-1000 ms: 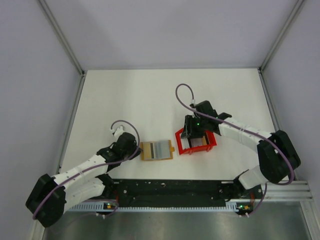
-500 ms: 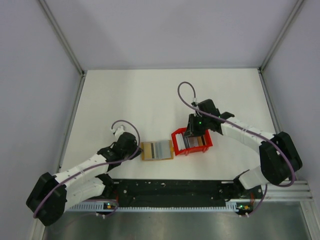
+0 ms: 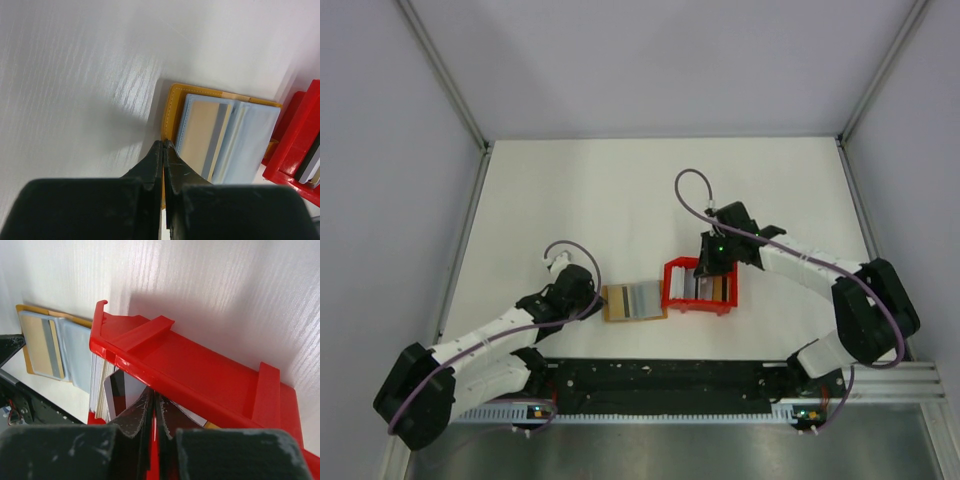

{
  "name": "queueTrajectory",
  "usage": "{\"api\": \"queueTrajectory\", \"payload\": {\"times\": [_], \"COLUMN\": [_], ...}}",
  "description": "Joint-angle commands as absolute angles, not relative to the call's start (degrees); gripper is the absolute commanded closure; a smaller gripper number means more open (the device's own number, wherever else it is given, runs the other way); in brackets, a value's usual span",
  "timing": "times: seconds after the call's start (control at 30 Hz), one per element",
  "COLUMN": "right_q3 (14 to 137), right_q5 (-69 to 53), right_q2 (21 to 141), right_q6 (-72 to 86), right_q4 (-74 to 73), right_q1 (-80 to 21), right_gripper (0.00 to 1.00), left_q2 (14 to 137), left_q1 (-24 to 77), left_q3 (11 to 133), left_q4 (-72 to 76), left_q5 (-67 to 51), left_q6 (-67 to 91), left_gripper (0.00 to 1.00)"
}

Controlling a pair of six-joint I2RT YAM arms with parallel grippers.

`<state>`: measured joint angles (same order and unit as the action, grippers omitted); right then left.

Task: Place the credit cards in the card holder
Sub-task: Pick up the credit card from the storage box.

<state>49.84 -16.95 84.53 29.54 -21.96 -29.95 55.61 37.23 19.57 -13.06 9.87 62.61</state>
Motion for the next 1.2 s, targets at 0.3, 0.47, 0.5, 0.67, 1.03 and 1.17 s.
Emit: {"api": "queueTrajectory", "payload": {"times": [0.3, 0.47, 0.5, 0.67, 1.03, 1.17], "right_q3": [48.6, 47.5, 47.5, 47.7, 54.2, 55.1], "right_q5": [-11.1, -10.8, -11.0, -9.7, -2.0, -4.2], "right_q2": [85.3, 84.3, 84.3, 83.6, 73.1, 70.8], "right_q6": [30.8, 31.3, 31.4, 32.1, 28.8, 29.9], "right_q4": [-20.9, -21.1, -21.2, -22.0, -29.1, -29.3], "right_q1": [-34.9, -35.9, -36.2, -36.9, -36.8, -36.8], "right_gripper": [0.87, 0.82, 0.82, 0.96, 1.0, 1.0], "left_q2": [55.7, 55.9, 55.9, 55.9, 55.0, 54.8], "left_q1": [37.0, 37.0, 37.0, 37.0, 37.0, 37.0], "left_q3": [19.4, 19.0, 19.0, 19.0, 19.2, 19.5], "left_q4": [-11.0, -10.1, -10.1, -10.3, -11.5, -12.0], "left_q5": [9.7, 9.2, 9.2, 9.1, 9.3, 9.1], "left_q6": [61.5, 61.7, 61.6, 61.6, 61.4, 61.1], "left_gripper": [1.0, 1.0, 1.0, 1.0, 1.0, 1.0]}}
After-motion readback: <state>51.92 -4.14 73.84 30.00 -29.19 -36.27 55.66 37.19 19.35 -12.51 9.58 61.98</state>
